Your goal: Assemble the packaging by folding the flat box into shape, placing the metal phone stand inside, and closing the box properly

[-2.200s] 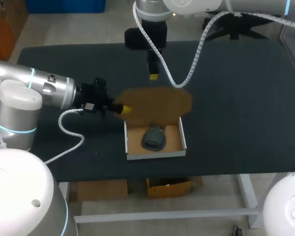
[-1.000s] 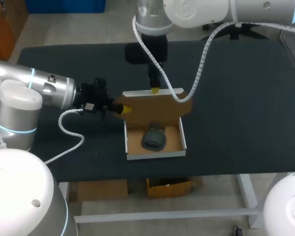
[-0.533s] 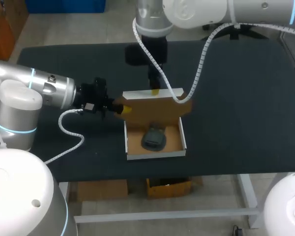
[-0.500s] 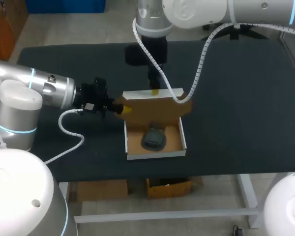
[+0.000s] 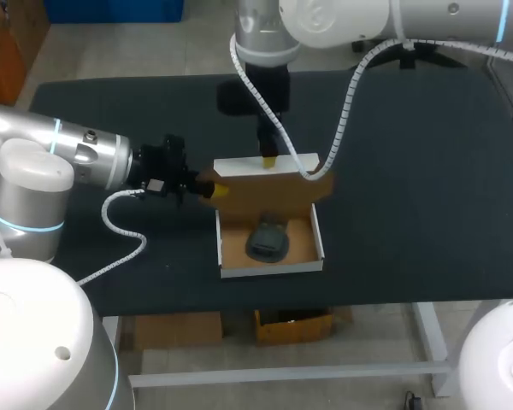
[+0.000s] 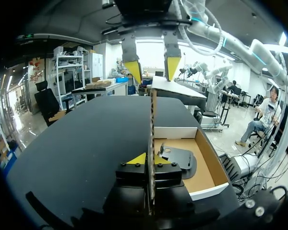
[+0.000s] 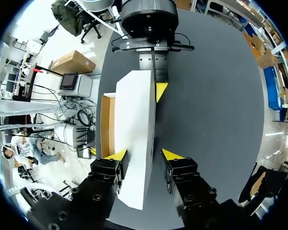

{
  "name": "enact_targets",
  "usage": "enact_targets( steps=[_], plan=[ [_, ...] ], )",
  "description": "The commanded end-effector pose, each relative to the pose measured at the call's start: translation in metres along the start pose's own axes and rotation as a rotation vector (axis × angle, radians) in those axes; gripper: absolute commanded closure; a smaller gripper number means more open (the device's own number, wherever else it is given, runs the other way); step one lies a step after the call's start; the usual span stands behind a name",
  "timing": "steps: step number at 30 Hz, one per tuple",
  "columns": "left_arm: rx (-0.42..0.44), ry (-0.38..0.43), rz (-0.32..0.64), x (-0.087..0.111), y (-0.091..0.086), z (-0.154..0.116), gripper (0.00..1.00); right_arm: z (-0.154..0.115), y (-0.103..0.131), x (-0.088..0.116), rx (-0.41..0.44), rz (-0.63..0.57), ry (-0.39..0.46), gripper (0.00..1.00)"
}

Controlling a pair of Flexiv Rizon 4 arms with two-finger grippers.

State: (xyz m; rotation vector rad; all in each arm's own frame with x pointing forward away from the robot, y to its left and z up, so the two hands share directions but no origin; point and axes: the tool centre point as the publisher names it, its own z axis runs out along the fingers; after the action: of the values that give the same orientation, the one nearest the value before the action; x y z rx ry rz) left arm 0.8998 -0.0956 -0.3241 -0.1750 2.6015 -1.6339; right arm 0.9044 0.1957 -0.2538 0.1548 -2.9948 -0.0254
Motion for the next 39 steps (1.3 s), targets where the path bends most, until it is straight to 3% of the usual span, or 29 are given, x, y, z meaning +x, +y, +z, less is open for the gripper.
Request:
enact_targets(
  steps=[1, 12, 22, 24, 26, 29, 39],
  plan=[
    [0.003, 0.000, 0.001, -0.0005, 0.0004, 0.0000, 1.00, 0.0057, -0.0001, -0.0034, 0.003, 0.000, 0.013, 0.60],
    [0.003, 0.000, 0.001, -0.0005, 0.0004, 0.0000, 1.00, 0.0088, 0.0004, -0.0038, 0.007, -0.001, 0.028, 0.63],
    [0.003, 0.000, 0.001, -0.0005, 0.0004, 0.0000, 1.00, 0.0113, 0.0029, -0.0031, 0.012, -0.006, 0.037, 0.84],
    [0.003, 0.000, 0.001, -0.0005, 0.0004, 0.0000, 1.00, 0.0118, 0.0032, -0.0026, 0.013, -0.006, 0.038, 0.84],
    [0.003, 0.000, 0.001, -0.0005, 0.0004, 0.0000, 1.00, 0.0124, 0.0034, -0.0020, 0.014, -0.007, 0.040, 0.96],
    [0.003, 0.000, 0.001, -0.0005, 0.0004, 0.0000, 1.00, 0.0130, 0.0034, -0.0013, 0.014, -0.007, 0.043, 1.00],
    [0.003, 0.000, 0.001, -0.0005, 0.0004, 0.0000, 1.00, 0.0122, 0.0034, 0.0013, 0.013, -0.004, 0.035, 1.00]
  ],
)
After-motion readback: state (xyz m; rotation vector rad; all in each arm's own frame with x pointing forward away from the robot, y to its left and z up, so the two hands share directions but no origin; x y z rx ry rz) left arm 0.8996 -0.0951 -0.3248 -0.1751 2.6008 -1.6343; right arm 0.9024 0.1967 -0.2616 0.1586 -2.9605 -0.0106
